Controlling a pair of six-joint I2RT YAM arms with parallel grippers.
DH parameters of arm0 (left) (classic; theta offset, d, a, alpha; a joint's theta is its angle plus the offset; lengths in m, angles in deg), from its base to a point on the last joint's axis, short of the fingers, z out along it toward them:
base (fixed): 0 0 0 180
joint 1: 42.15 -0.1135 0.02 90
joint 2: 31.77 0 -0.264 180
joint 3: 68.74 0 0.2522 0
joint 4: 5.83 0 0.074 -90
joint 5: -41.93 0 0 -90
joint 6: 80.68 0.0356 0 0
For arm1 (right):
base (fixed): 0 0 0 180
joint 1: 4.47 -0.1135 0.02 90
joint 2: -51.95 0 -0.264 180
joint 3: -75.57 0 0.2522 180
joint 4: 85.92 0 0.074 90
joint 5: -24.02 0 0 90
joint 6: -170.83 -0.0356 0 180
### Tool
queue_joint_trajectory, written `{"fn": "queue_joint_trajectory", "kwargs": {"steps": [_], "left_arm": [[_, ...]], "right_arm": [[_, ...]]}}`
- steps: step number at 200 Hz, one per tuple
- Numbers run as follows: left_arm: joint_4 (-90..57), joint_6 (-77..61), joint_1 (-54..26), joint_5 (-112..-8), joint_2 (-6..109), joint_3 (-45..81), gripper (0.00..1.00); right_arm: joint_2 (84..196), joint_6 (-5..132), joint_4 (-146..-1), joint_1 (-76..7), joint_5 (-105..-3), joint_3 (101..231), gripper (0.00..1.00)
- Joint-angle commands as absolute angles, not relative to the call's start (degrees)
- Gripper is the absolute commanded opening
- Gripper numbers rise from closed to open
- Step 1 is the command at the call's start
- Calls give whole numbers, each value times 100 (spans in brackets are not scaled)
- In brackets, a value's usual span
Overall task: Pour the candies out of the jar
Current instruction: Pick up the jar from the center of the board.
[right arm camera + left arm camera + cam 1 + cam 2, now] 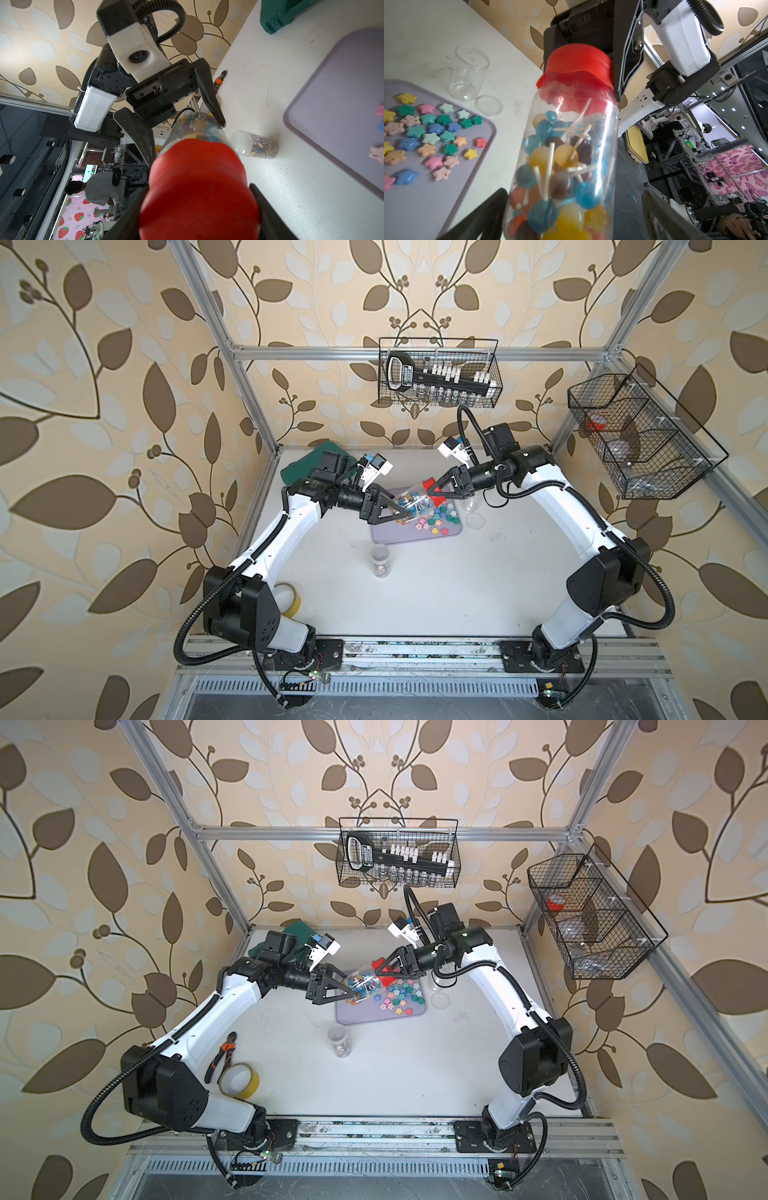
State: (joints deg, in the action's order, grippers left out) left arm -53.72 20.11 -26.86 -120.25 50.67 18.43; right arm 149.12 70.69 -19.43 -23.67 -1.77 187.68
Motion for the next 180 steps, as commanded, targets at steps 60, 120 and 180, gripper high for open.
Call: {"fn": "queue_joint_trajectory", "kwargs": {"steps": [60,120,180], "left_arm": [[-5370,2138,-2642,-12647,5041,2071,88],[-5352,2092,-2642,-12638,5041,2086,72],[-5300,1955,-2641,-12084,5041,2105,71]], "right_arm": [[14829,6914,-2512,-2345,134,18689,40],[14768,6837,-2617,-2344,159,18578,40],[14731,6861,-2628,-2345,117,18488,65]]}}
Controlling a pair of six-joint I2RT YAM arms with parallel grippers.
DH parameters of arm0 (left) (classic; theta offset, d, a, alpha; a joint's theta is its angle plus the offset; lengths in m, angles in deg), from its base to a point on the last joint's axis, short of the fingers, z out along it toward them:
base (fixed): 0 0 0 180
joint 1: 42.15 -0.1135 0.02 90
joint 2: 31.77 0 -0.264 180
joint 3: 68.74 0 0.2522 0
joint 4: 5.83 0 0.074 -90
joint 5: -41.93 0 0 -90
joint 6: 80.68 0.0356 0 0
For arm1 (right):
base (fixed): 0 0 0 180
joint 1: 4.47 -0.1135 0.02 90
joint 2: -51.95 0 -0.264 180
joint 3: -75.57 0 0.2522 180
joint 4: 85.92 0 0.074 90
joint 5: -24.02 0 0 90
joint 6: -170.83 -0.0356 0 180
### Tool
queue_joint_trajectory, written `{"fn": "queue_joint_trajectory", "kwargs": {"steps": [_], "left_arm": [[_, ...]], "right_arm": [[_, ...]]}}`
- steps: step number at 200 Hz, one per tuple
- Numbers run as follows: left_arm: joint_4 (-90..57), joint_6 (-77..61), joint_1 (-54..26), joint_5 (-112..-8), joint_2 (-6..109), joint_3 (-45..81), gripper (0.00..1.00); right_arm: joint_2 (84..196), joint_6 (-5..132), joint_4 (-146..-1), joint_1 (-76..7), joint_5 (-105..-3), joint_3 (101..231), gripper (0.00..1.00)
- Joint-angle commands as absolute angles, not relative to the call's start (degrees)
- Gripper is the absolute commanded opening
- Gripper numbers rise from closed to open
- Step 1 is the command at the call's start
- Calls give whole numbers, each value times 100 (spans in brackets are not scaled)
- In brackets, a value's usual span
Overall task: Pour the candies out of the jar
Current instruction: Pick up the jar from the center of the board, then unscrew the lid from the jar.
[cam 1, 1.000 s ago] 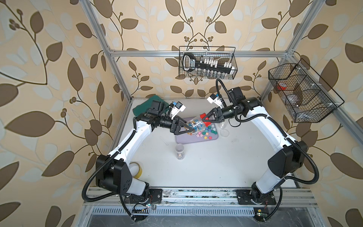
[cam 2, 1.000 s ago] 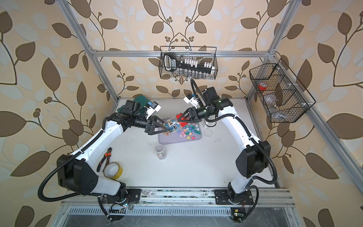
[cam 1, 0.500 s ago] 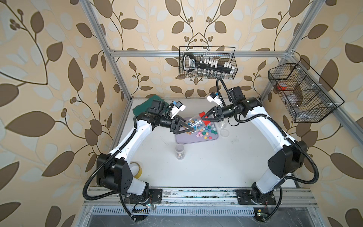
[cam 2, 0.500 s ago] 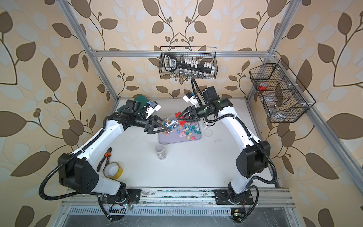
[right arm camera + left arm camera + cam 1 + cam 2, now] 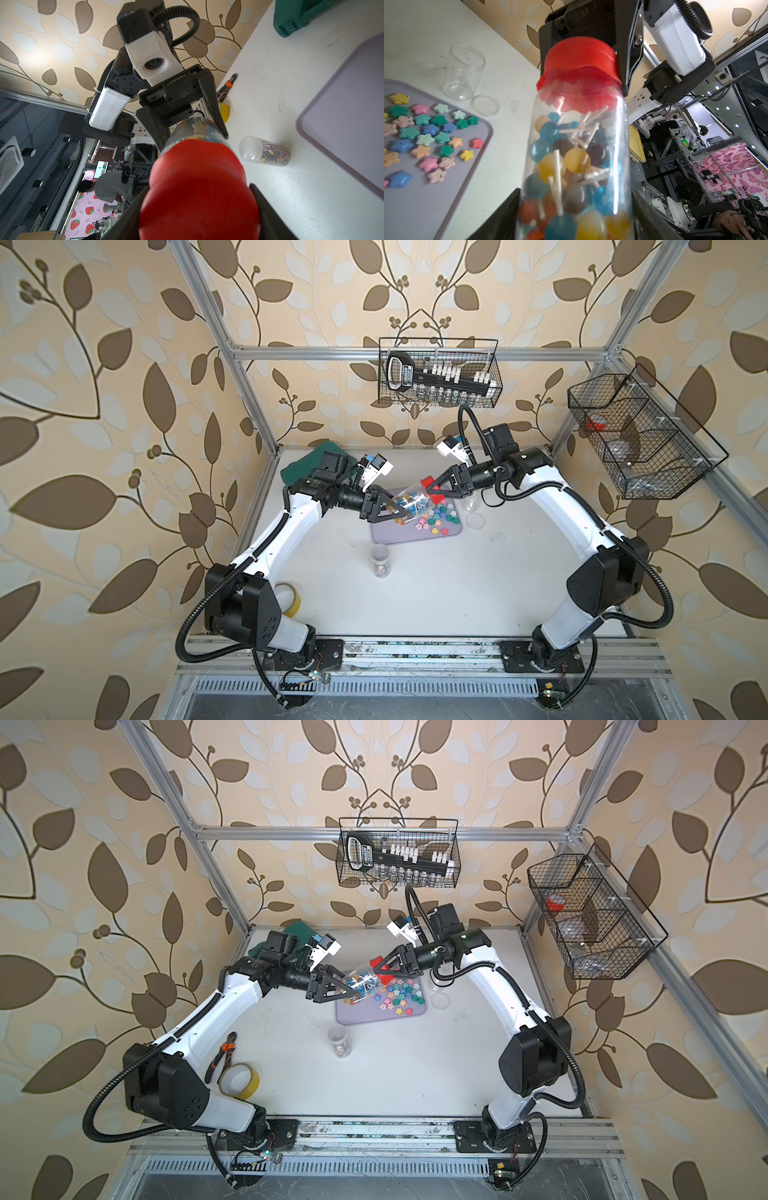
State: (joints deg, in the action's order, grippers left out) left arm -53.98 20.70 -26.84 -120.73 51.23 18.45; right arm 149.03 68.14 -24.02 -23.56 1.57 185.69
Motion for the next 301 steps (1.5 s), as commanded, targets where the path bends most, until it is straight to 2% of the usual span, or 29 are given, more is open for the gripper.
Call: {"fn": "queue_joint_trajectory", "kwargs": {"steps": [1,11,54,151,247,301], "left_arm": [[-5299,1953,-2642,-12071,5041,2105,71],[-5304,1939,-2641,-11929,5026,2099,70],[-5299,1933,-2642,-11592,4920,2083,69],[-5051,1745,-2633,-10332,4526,2004,62],[-5093,1855,-2633,-10181,4289,1956,61],[-5085,1859,-2625,-10356,4293,1946,61]], "right_arm": [[14731,6861,-2624,-2341,117,18492,65],[14734,6870,-2620,-2340,117,18479,71],[14732,6835,-2611,-2253,97,18509,82],[14881,6498,-2601,-1629,89,18557,92],[15449,6118,-2817,-1961,727,18771,94],[15669,6066,-2930,-2064,826,19178,86]]}}
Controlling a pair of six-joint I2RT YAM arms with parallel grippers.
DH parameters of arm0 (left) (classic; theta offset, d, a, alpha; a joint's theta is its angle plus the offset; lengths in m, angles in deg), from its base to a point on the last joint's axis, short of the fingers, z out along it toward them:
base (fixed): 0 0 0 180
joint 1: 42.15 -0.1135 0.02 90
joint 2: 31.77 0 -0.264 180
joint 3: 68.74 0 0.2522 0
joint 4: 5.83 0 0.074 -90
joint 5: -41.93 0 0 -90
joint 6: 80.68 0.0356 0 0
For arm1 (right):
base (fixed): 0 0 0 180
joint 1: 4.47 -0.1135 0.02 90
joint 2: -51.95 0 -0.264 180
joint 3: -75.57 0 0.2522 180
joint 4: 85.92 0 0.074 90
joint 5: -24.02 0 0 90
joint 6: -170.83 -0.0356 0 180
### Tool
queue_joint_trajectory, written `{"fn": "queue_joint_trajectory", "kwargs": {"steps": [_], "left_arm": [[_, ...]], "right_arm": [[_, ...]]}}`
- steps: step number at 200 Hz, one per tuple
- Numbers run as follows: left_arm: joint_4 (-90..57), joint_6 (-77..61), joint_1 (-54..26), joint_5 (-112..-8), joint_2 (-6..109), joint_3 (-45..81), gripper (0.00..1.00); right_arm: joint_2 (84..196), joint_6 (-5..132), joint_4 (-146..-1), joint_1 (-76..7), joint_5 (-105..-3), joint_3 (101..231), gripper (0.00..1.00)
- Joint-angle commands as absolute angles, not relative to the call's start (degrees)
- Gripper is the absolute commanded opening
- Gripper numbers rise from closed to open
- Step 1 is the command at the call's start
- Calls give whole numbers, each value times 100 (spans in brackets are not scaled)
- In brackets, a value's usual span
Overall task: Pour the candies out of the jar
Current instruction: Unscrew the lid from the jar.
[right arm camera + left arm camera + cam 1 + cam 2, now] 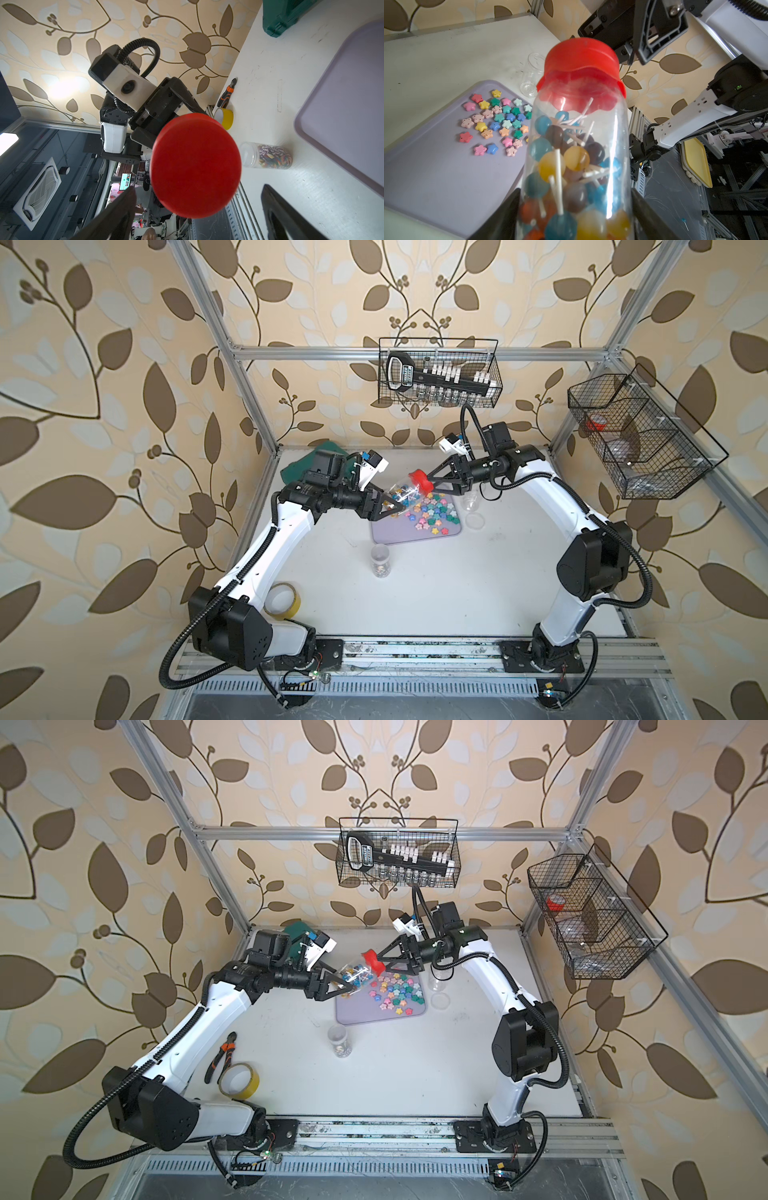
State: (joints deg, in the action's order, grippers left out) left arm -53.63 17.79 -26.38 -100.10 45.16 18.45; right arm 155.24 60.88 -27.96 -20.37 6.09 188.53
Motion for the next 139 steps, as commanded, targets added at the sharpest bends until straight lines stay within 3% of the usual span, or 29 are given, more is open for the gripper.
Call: {"fn": "queue_joint_trajectory", "kwargs": {"steps": [1,34,57,108,139], "left_arm": [[-5082,1848,-2625,-10359,4293,1946,61],[-5038,1810,-2616,-10401,4294,1924,61],[-5015,1789,-2607,-10415,4294,1916,61],[-4956,1734,-2607,-10520,4285,1921,61],[-4933,1723,-2607,-10551,4276,1917,61]], "right_arm": [[15675,6068,-2937,-2068,827,19184,86],[15834,5997,-3022,-2132,907,19302,73],[15856,5997,-3025,-2213,892,19298,72],[15896,5987,-3024,-2252,759,19053,86],[15905,6007,-3024,-2260,724,18995,86]]}}
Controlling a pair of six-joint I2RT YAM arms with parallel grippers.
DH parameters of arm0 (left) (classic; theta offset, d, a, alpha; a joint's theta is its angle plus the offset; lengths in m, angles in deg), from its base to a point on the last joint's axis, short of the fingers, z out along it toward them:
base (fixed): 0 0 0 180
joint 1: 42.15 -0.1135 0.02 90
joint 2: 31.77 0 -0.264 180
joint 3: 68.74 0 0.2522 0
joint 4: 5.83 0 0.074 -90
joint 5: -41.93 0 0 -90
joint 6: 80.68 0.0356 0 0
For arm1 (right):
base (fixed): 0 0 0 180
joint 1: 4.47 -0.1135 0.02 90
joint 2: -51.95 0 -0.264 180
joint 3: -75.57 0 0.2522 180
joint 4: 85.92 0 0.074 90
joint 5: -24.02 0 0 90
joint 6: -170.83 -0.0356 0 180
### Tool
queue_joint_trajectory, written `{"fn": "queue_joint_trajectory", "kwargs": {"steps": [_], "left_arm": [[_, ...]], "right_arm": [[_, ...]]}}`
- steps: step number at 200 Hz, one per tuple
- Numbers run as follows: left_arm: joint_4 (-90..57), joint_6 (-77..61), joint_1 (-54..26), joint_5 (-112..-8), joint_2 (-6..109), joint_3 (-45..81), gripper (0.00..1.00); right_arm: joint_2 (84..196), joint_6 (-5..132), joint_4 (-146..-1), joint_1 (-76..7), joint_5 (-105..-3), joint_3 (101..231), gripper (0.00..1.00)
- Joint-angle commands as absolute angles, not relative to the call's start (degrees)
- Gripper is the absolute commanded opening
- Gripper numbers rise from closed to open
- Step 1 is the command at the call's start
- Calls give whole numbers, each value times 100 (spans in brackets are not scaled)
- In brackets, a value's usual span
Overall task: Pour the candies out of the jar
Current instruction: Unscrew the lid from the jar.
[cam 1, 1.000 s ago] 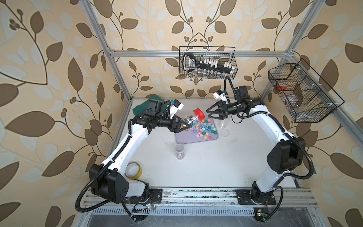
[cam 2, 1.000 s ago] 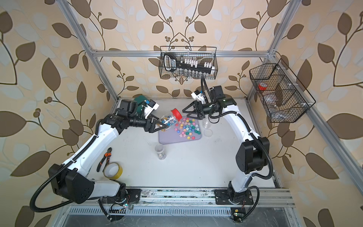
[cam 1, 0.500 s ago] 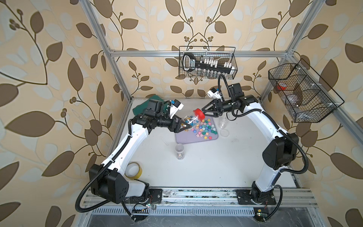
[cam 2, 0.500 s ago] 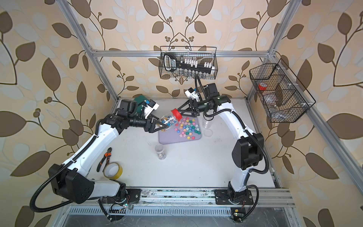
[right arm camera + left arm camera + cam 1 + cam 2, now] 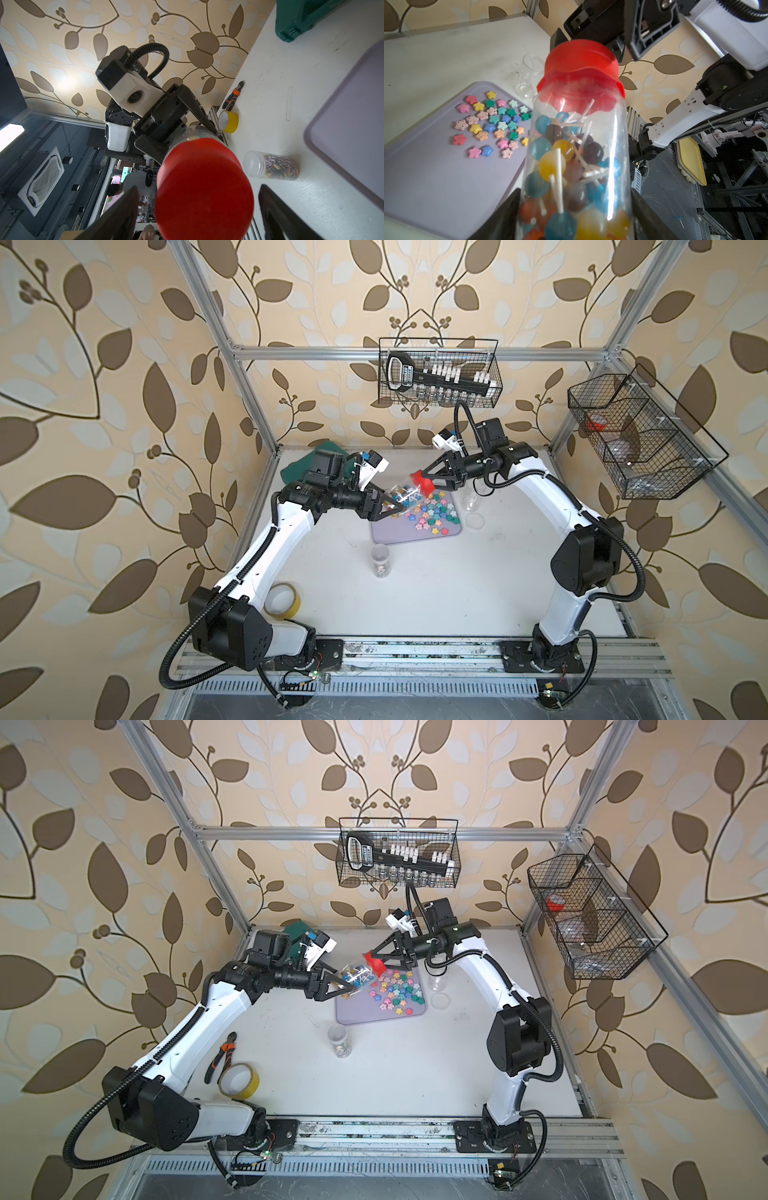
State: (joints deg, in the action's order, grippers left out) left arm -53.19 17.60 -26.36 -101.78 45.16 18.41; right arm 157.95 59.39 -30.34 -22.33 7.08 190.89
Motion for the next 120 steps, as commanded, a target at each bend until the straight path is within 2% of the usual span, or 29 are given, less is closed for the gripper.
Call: {"fn": "queue_joint_trajectory", "kwargs": {"steps": [1,37,75,120], "left_arm": [[-4931,1723,-2607,-10553,4276,1914,61],[-4895,1699,-2607,-10548,4285,1900,61],[-4790,1612,-2607,-10538,4311,1846,61],[-4316,1190,-2607,-10853,4488,1785,61]], "right_arm": [[15907,6007,-3024,-2263,724,18996,86],[15872,6043,-3024,-2263,737,19005,76],[15806,6119,-3033,-2272,809,18922,57],[15604,6421,-3089,-2291,814,18783,47]]}}
